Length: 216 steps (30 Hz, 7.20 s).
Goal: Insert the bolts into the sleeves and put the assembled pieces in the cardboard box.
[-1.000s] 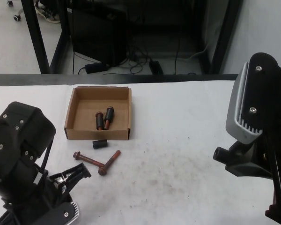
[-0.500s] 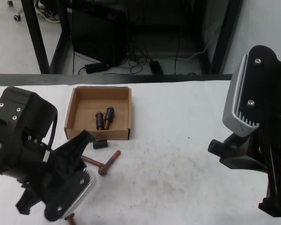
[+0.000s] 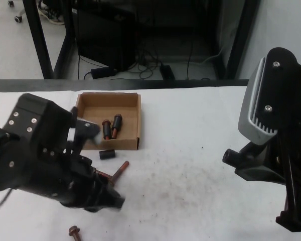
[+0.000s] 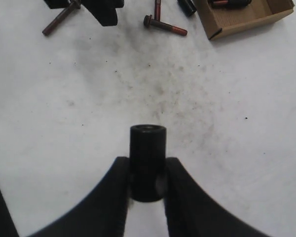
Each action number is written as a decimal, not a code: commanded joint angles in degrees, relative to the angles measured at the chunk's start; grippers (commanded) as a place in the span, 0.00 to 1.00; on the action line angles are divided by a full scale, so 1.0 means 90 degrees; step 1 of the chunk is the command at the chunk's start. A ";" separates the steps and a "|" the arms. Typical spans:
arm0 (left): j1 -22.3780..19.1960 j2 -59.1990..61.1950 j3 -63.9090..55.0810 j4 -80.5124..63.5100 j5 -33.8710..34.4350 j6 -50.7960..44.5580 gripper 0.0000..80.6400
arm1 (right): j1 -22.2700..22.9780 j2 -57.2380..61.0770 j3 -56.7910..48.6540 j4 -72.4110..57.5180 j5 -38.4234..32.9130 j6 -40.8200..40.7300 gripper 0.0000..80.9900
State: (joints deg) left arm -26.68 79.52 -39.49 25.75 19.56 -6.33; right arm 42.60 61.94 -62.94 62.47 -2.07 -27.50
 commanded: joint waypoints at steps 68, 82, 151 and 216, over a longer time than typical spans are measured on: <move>-0.0875 -0.0031 0.0804 0.0168 -0.2551 -0.6173 0.32 | 0.0017 -0.0080 0.0004 -0.0071 -0.0039 0.0014 0.00; -0.0875 0.0627 0.0804 0.0050 -0.2173 -0.5899 0.32 | 0.0017 -0.0080 0.0004 -0.0071 -0.0039 0.0014 0.00; 0.1790 -0.3645 0.0783 -0.4274 0.3008 -0.2823 0.01 | 0.1117 0.1588 0.0004 -0.4937 -0.0900 0.3580 0.00; 0.1759 -0.3645 0.0806 -0.3853 0.2994 -0.2517 0.01 | 0.1106 0.1588 -0.0122 -0.5574 -0.0907 0.3435 0.00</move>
State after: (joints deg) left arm -10.42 46.93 -32.16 -9.46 45.55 -29.01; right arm 52.67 76.63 -63.16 15.51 -8.54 3.95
